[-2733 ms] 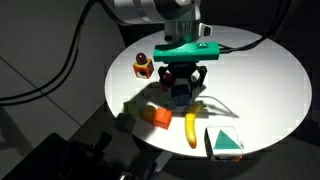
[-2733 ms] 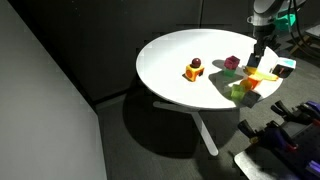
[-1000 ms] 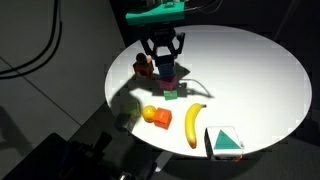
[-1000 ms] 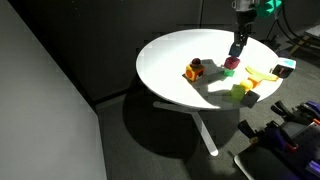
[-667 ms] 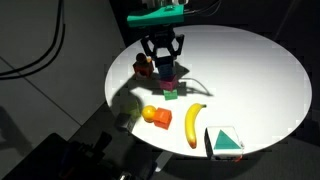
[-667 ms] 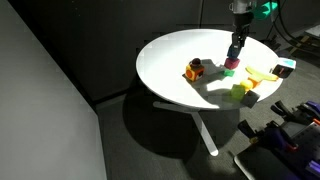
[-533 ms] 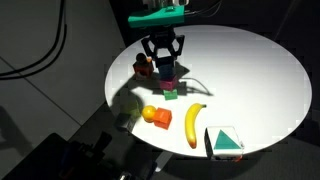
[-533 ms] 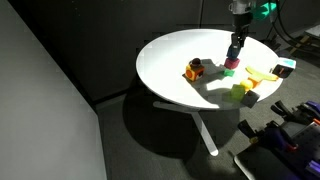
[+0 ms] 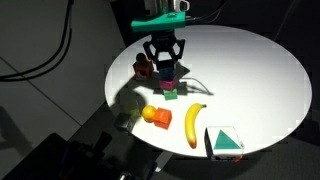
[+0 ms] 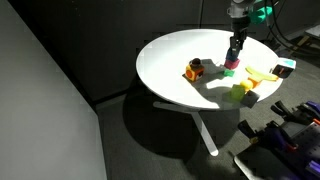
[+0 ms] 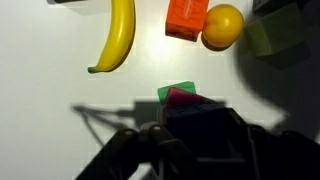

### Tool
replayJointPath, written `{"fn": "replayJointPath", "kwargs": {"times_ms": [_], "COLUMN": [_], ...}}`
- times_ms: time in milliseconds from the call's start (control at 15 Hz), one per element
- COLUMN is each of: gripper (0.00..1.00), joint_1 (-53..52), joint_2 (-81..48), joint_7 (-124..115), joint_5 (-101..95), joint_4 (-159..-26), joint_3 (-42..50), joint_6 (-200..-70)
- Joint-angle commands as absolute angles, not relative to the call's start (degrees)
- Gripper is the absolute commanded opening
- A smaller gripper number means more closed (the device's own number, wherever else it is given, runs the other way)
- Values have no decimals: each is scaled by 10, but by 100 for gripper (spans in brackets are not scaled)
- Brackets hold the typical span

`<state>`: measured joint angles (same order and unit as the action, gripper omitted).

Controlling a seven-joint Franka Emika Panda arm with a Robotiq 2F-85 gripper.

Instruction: Put the blue block on top of the pink block

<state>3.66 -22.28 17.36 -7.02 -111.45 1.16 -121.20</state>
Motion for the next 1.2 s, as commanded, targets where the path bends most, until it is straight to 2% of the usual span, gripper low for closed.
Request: {"fn": "replayJointPath", "kwargs": {"times_ms": [0, 200, 267, 333, 467, 1133], "gripper": [34, 34, 72, 84, 99, 100], "joint_1": [38, 38, 37, 37, 37, 38], "joint_2": [-235, -237, -237, -237, -237, -205], "joint_7": [163, 163, 163, 162, 162, 157], "joint_5": [-69, -70, -70, -71, -71, -73], "joint_4": [-1091, -1089, -1089, -1089, -1089, -1119], "joint_3": [10, 11, 11, 11, 11, 14], "joint_6": [-1194, -1193, -1193, -1193, -1193, -1199]}}
